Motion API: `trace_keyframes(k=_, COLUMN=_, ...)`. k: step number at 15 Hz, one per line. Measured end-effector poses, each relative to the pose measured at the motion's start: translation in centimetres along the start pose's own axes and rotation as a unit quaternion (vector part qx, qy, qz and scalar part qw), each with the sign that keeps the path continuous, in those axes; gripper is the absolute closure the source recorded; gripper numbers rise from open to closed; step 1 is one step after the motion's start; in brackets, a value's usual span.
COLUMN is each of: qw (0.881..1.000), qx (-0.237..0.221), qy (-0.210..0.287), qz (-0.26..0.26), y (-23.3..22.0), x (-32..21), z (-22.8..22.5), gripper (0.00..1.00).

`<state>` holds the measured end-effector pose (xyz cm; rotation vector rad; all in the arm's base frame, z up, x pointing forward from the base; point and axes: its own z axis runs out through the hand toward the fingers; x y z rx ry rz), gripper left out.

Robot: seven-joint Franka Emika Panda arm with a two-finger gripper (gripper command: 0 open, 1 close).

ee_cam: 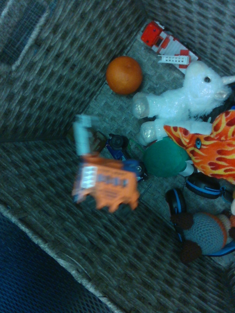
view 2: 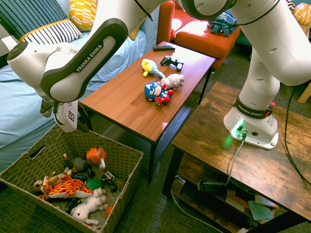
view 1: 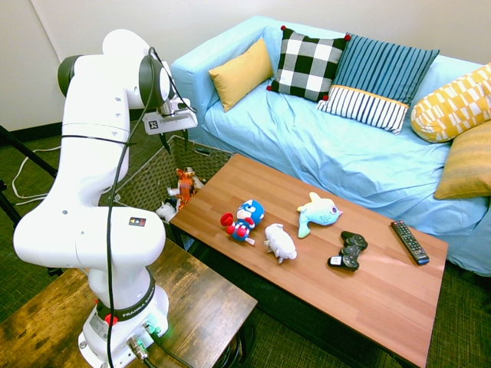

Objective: Put the toy car in the basket

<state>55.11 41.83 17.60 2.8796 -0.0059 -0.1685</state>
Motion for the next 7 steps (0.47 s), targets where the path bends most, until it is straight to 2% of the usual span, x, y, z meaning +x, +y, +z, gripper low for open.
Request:
trace_keyframes(k=2, qw=1.0, qx=0.01, qy=0.019, qz=0.021, y=2.2, x=1.8, z=-1.2, gripper=0.0)
trace_keyframes(k=3, qw=0.999, qx=0.017, qy=0.03, qz=0.043, y=5.3, x=3.3, z=-2.3, gripper=0.0)
trace_keyframes(k=7, qw=0.987, qx=0.049, qy=0.046, qz=0.148, y=25.7, x=8.5, z=-4.8, gripper=0.0)
